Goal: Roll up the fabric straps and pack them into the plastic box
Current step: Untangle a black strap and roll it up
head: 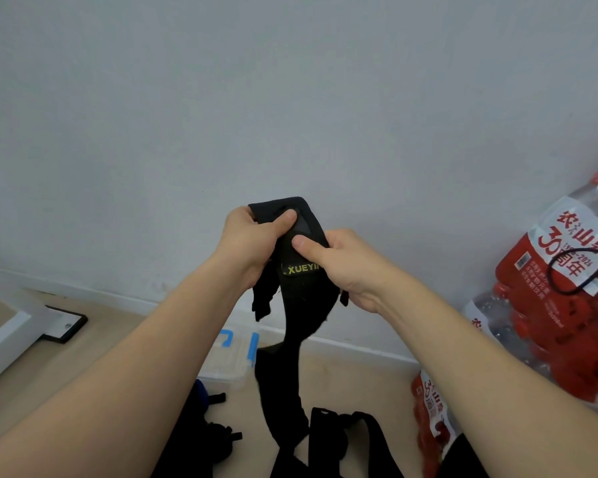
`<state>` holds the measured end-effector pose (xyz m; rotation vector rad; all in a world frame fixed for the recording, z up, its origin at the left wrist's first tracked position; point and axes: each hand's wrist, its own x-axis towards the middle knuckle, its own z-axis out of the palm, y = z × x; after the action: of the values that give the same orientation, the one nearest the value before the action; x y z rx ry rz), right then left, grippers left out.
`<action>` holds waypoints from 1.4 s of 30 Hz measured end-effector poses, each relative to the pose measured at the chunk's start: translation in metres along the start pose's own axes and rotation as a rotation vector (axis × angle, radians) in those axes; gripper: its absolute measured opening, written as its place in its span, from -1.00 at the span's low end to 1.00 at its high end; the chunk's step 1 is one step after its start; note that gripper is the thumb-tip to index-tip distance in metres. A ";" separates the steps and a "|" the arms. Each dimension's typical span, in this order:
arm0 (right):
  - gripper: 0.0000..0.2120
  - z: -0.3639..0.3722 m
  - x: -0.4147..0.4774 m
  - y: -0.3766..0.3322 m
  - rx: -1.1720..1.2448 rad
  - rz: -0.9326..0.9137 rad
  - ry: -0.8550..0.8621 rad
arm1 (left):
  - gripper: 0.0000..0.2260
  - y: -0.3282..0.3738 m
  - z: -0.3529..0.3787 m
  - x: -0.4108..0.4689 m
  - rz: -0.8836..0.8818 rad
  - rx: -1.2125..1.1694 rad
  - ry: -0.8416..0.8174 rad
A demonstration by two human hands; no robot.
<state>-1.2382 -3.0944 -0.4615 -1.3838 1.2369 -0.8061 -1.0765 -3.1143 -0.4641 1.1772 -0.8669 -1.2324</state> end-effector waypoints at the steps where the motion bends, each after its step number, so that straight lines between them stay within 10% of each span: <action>1: -0.80 -0.001 0.000 0.001 0.001 -0.004 -0.004 | -0.70 0.001 -0.003 0.001 0.011 0.031 0.029; 4: -0.81 -0.005 0.002 0.003 -0.008 0.002 0.029 | -0.60 0.002 -0.012 0.003 0.031 0.186 0.070; 10: -0.67 -0.012 0.006 -0.005 -0.075 0.029 0.073 | -0.51 -0.003 -0.015 -0.010 0.398 0.762 -0.395; 17: -0.53 -0.018 -0.002 -0.005 0.290 0.161 -0.013 | -0.66 -0.013 -0.013 -0.011 0.598 1.065 -0.242; 22: -0.66 -0.038 -0.017 -0.009 0.333 0.114 -0.277 | -0.62 -0.016 -0.012 -0.001 0.248 0.985 -0.229; 34: -0.69 -0.063 -0.037 -0.018 0.449 -0.412 0.005 | -0.80 -0.040 -0.018 0.019 -0.364 0.902 -0.266; 42: -0.86 -0.027 -0.016 -0.005 0.235 -0.178 0.198 | -0.67 -0.039 -0.023 0.020 -0.504 1.131 -0.451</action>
<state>-1.2661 -3.0868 -0.4488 -1.2560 1.1356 -1.1974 -1.0605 -3.1272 -0.5087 2.1397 -1.8087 -1.4609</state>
